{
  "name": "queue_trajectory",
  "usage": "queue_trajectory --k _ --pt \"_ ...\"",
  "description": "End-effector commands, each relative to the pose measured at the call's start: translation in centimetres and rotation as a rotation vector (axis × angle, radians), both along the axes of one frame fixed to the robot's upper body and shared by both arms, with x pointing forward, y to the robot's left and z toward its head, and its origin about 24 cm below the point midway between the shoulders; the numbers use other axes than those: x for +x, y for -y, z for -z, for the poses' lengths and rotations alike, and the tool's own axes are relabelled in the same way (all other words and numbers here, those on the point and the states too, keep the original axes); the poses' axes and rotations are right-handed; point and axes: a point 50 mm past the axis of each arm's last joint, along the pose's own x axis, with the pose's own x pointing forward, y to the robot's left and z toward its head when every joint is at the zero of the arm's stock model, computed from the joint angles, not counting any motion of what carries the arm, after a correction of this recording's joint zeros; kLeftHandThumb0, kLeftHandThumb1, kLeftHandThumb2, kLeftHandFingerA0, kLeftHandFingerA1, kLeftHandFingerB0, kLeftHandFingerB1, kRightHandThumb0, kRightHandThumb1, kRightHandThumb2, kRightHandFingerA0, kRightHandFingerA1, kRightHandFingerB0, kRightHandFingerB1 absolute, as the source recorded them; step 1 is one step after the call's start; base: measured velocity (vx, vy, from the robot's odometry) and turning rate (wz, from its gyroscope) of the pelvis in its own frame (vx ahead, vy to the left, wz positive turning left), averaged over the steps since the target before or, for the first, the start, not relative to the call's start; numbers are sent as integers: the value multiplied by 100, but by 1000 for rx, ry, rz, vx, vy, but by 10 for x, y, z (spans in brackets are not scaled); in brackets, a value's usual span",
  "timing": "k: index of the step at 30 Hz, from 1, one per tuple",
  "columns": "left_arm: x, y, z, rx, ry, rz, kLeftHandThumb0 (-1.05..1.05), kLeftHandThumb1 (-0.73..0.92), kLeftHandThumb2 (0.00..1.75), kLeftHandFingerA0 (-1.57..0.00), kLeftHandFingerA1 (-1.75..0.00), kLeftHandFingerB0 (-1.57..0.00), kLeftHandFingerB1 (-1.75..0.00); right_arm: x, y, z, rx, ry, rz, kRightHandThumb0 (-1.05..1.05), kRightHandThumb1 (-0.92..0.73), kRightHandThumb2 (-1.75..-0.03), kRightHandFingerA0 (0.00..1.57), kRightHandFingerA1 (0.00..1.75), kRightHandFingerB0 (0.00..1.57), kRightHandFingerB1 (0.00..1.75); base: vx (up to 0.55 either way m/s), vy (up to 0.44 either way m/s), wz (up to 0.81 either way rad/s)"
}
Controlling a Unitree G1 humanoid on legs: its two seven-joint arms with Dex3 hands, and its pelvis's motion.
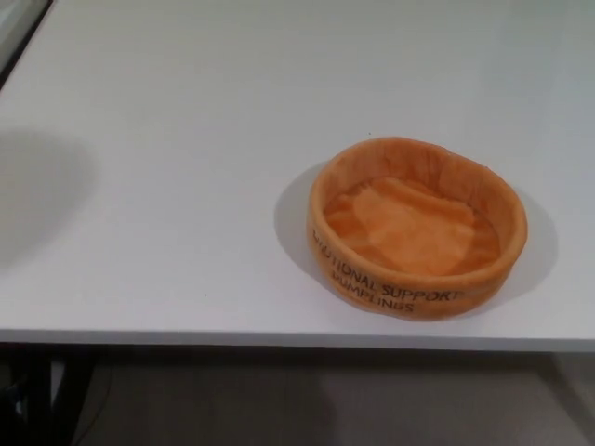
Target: A soft plate is kept in the center of the table close to the robot and the robot uses its left hand to pick up the plate, turns it upside down and places it back on the table
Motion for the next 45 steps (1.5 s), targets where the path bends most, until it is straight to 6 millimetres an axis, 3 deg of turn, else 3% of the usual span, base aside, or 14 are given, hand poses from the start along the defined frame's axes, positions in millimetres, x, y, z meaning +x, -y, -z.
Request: queue_trajectory --k 1,15,22,25,26,30,34,35,36,38,40,43,44,45 --pt "4 -3 -39 -72 332 12 -96 90 68 -16 -39 -18 -26 5 4 -52 45 293 -215 -86 -78 -113 9 46 0 19 0 0 0" --pt "-1 -3 -40 -100 363 15 -95 90 68 -15 -39 -18 -26 -3 5 -49 75 313 -176 -83 -92 -69 23 31 12 24 0 0 0" --pt "-2 -3 -41 -110 372 11 -101 72 88 -11 -43 -16 -35 -1 7 -47 82 307 -172 -83 -74 -107 14 44 6 34 0 0 0" --pt "-3 -3 -41 -105 381 8 -99 86 71 -16 -40 -16 -27 0 4 -50 88 315 -179 -84 -91 -69 22 32 12 24 0 0 0" --pt "-3 -3 -41 -106 382 6 -97 91 68 -17 -39 -20 -26 0 4 -51 83 315 -183 -85 -75 -109 14 45 4 32 0 0 0" --pt "-4 -4 -42 -109 384 3 -95 92 69 -15 -39 -18 -26 0 5 -50 76 307 -182 -84 -92 -70 23 31 12 24 0 0 0" --pt "-4 -6 -45 -100 401 -13 -95 92 69 -16 -39 -18 -26 2 7 -46 89 317 -207 -85 -75 -108 12 44 5 25 0 0 0" --pt "-3 -8 -49 -90 425 -22 -38 39 106 -1 -51 0 -49 2 6 -48 87 325 -218 -86 -78 -113 13 46 0 20 0 0 0" --pt "-4 -8 -49 -91 426 -23 -38 39 106 -1 -51 0 -49 2 6 -49 85 326 -219 -86 -78 -113 13 46 0 20 0 0 0" --pt "-4 -10 -52 -92 441 -41 -95 92 71 -16 -38 -16 -27 1 5 -51 80 324 -229 -86 -79 -114 11 47 0 19 0 0 0" --pt "0 -14 -61 -102 494 -73 -38 42 107 -1 -51 0 -48 1 6 -49 82 318 -224 -83 -76 -112 12 47 0 22 0 0 0" --pt "2 -17 -68 -84 530 -87 -38 41 107 -1 -51 0 -48 0 5 -51 80 323 -230 -79 -75 -110 10 46 0 25 0 0 0" --pt "4 -18 -72 -83 544 -95 -96 92 72 -17 -37 -16 -27 1 5 -51 77 323 -231 -83 -77 -112 12 47 0 22 0 0 0" --pt "5 -20 -76 -78 558 -98 -38 38 105 -1 -51 0 -48 1 5 -51 75 324 -233 -86 -79 -113 11 46 0 19 0 0 0"
